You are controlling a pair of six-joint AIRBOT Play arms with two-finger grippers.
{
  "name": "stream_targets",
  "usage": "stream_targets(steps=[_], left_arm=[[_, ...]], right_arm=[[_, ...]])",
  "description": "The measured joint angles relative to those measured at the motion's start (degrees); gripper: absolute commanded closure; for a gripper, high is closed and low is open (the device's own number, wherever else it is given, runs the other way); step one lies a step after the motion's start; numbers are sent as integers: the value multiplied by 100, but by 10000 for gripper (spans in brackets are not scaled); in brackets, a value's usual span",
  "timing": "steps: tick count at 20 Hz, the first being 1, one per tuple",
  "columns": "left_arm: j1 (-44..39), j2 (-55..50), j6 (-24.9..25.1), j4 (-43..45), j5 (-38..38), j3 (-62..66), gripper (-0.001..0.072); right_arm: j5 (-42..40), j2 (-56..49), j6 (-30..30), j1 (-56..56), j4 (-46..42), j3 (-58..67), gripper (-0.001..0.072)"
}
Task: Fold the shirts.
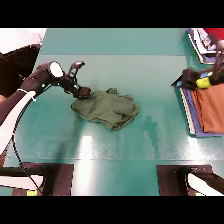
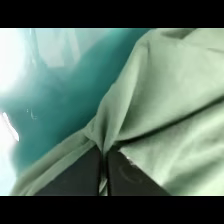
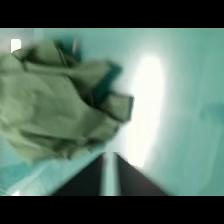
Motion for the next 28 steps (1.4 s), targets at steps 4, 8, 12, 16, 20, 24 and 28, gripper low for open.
stream_targets(steps=[4, 8, 12, 16, 20, 24, 28], left_arm=[[-2, 83, 4, -15, -15, 232, 679], [0, 107, 4, -15, -52, 293, 679], [0, 111, 4, -15, -76, 310, 679], [0, 131, 2, 0, -155, 313, 680], [2, 584, -7, 131, -109, 361, 680], [9, 1718, -33, 365, -44, 776, 680], [-4, 2885, -52, 262, -20, 1346, 681]], right_arm=[[-590, -560, 4, 420, 238, -1106, 193], [-1523, -1473, -225, 1134, 772, -1486, 212], [-1899, -2284, -304, 1572, 1003, -1176, 346], [-1954, -2664, -354, 1720, 1021, -927, 690], [-2085, -2177, -505, 1554, 920, -846, 690], [-1709, -848, -557, 927, 964, -326, 691], [-1388, 393, -568, 459, 804, 789, 692]])
